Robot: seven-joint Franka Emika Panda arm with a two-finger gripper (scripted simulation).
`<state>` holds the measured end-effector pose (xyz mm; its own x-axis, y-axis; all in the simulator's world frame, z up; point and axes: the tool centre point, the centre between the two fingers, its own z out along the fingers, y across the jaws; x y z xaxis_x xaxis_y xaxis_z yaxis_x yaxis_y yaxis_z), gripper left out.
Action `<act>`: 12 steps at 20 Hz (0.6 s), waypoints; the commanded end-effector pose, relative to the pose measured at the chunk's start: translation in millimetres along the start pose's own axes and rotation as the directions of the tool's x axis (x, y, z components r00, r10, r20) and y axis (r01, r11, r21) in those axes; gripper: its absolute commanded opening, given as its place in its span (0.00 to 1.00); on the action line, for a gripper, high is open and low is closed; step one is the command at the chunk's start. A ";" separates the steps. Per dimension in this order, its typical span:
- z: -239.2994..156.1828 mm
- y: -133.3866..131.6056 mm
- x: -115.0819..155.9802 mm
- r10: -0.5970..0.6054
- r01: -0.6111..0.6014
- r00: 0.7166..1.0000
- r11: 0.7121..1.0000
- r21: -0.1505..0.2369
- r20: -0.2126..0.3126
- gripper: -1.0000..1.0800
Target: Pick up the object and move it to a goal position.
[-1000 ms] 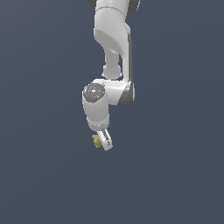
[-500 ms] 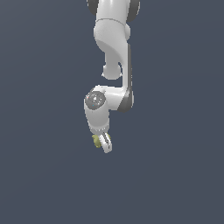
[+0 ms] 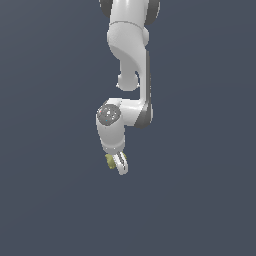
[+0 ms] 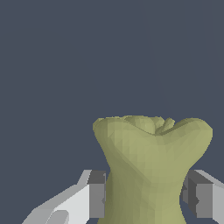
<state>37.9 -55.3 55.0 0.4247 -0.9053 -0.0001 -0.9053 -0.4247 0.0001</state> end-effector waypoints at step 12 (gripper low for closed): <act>-15.4 7.1 -28.3 0.000 0.000 1.000 1.000 0.000 0.000 0.00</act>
<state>23.3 -38.3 66.5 0.4240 -0.9056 -0.0004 -0.9056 -0.4240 0.0007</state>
